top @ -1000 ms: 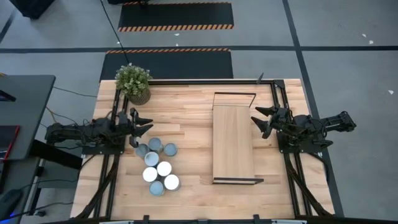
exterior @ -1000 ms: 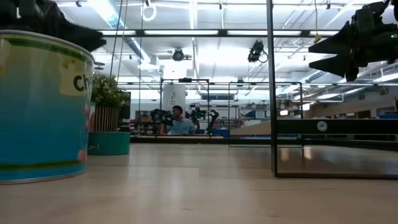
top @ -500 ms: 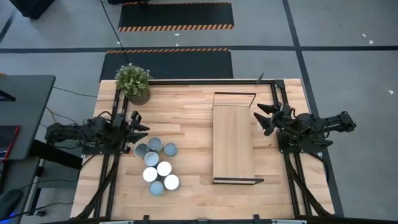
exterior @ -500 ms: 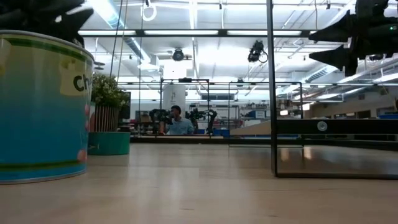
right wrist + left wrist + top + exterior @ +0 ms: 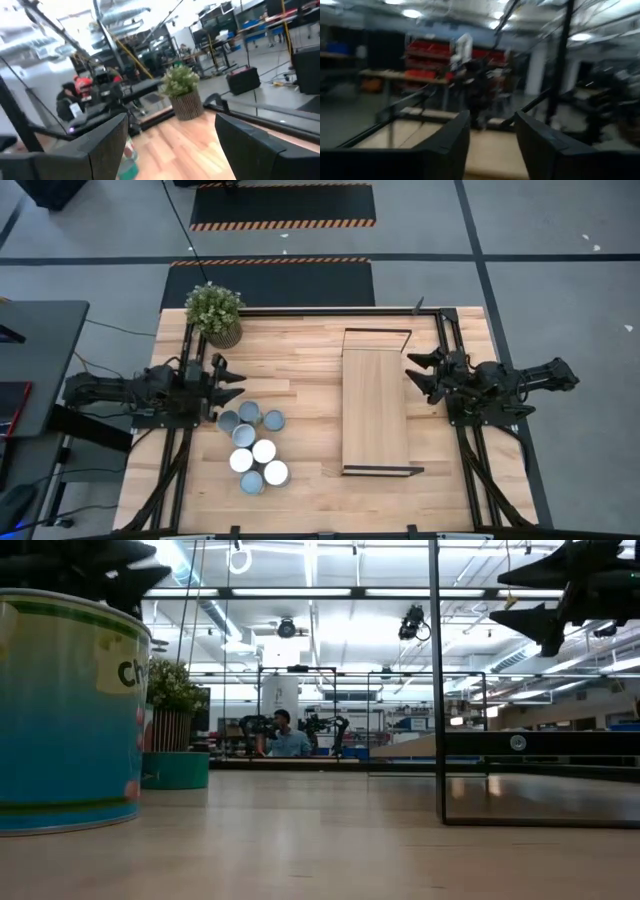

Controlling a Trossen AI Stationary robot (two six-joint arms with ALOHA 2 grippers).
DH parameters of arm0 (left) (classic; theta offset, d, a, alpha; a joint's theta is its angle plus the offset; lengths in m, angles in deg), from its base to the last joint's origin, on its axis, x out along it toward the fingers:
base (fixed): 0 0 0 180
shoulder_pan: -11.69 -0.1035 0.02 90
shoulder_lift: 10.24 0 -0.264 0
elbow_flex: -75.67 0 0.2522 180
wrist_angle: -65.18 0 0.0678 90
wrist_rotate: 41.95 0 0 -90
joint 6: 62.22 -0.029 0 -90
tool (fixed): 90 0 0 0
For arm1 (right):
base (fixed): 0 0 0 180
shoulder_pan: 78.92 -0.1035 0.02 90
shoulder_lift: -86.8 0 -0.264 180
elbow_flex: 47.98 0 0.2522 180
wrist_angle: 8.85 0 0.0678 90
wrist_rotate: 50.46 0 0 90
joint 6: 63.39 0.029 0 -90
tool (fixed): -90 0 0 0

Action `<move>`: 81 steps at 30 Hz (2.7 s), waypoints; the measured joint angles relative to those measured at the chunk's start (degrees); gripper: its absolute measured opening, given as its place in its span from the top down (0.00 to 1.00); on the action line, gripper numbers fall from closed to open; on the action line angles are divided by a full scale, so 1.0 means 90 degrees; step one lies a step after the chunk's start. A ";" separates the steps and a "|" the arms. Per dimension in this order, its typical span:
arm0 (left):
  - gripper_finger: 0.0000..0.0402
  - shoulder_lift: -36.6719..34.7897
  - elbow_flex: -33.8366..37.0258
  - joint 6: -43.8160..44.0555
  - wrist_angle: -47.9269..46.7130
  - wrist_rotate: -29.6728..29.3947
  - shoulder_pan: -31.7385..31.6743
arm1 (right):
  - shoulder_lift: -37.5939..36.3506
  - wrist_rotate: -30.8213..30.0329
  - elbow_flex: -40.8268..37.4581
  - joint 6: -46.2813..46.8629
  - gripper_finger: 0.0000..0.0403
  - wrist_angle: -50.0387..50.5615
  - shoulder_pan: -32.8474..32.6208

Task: Pick and place cans onto a shelf
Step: Put the canned corn on the shelf

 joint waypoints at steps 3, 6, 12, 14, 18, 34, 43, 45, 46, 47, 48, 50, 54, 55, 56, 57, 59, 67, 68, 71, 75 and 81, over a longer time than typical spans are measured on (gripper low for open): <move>0.49 0.0544 -0.0206 -0.0114 -0.0038 -0.0057 0.0000 | 0.0380 0.0008 0.0000 -0.0219 0.24 -0.0322 0.0177; 0.44 0.1044 -0.0571 -0.0153 -0.0664 -0.0016 0.0004 | 0.0707 0.0019 0.0000 -0.0709 0.24 -0.0799 0.0360; 0.43 0.1824 -0.1838 0.0147 -0.3124 -0.0019 0.0002 | 0.0943 0.0030 0.0000 -0.1497 0.24 -0.1125 0.0580; 0.43 0.2011 -0.2383 0.0402 -0.4226 -0.0013 0.0002 | 0.0940 0.0174 0.0000 -0.1556 0.24 -0.1113 0.0610; 0.43 0.2330 -0.3511 0.1084 -0.6207 0.0008 0.0020 | 0.0940 0.0475 0.0000 -0.1682 0.24 -0.1098 0.0617; 0.55 0.3446 -0.5045 0.5099 -1.1106 0.0979 0.1111 | 0.0940 0.0512 0.0000 -0.2884 0.24 -0.1256 0.0620; 0.57 0.5102 -0.5045 0.4170 -1.1272 0.0769 0.1984 | 0.0940 0.0514 0.0000 -0.2838 0.24 -0.1151 0.0620; 0.55 0.5394 -0.5042 0.4169 -1.1205 0.0786 0.2126 | 0.0938 0.0514 0.0000 -0.2836 0.24 -0.1158 0.0620; 0.53 0.5505 -0.5044 0.4171 -1.1158 0.0836 0.2193 | 0.0938 0.0514 0.0000 -0.2836 0.24 -0.1141 0.0612; 0.51 0.5598 -0.5042 0.4200 -1.1117 0.0889 0.2255 | 0.0940 0.0514 0.0000 -0.2834 0.24 -0.1123 0.0601; 0.47 0.5675 -0.5042 0.4278 -1.1077 0.0908 0.2312 | 0.0951 0.0516 0.0000 -0.2833 0.24 -0.1121 0.0590; 0.40 0.5802 -0.5042 0.4433 -1.1037 0.0929 0.2422 | 0.0968 0.0517 0.0000 -0.2833 0.24 -0.1121 0.0563; 0.23 0.5998 -0.5045 0.4536 -1.0836 0.0839 0.2552 | 0.0969 0.0519 0.0000 -0.2833 0.24 -0.1132 0.0542; 0.20 0.6055 -0.5042 0.4539 -1.0761 0.0789 0.2547 | 0.0969 0.0519 0.0000 -0.2833 0.24 -0.1148 0.0542; 0.18 0.6115 -0.5042 0.4541 -1.0637 0.0725 0.2531 | 0.0969 0.0519 0.0000 -0.2824 0.24 -0.1169 0.0542; 0.16 0.6180 -0.5042 0.4528 -1.0505 0.0680 0.2513 | 0.0969 0.0531 0.0000 -0.2811 0.24 -0.1185 0.0542; 0.15 0.6344 -0.5042 0.4381 -1.0385 0.0659 0.2481 | 0.0969 0.0617 0.0000 -0.2809 0.24 -0.1188 0.0542; 0.17 0.6836 -0.5037 0.3698 -1.0165 0.0628 0.2217 | 0.0969 0.0871 0.0000 -0.2804 0.24 -0.1283 0.0542; 0.17 0.6857 -0.5037 0.3647 -1.0106 0.0582 0.2194 | 0.0969 0.0871 0.0000 -0.2804 0.24 -0.1282 0.0542; 0.17 0.6948 -0.5037 0.3430 -1.0049 0.0503 0.2122 | 0.0969 0.0871 0.0000 -0.2804 0.24 -0.1280 0.0542; 0.17 0.7112 -0.5037 0.3187 -0.9997 0.0401 0.1983 | 0.0969 0.0871 0.0000 -0.2802 0.24 -0.1280 0.0542; 0.17 0.7306 -0.5037 0.2799 -0.9722 0.0241 0.1756 | 0.0969 0.0874 0.0000 -0.2798 0.24 -0.1270 0.0542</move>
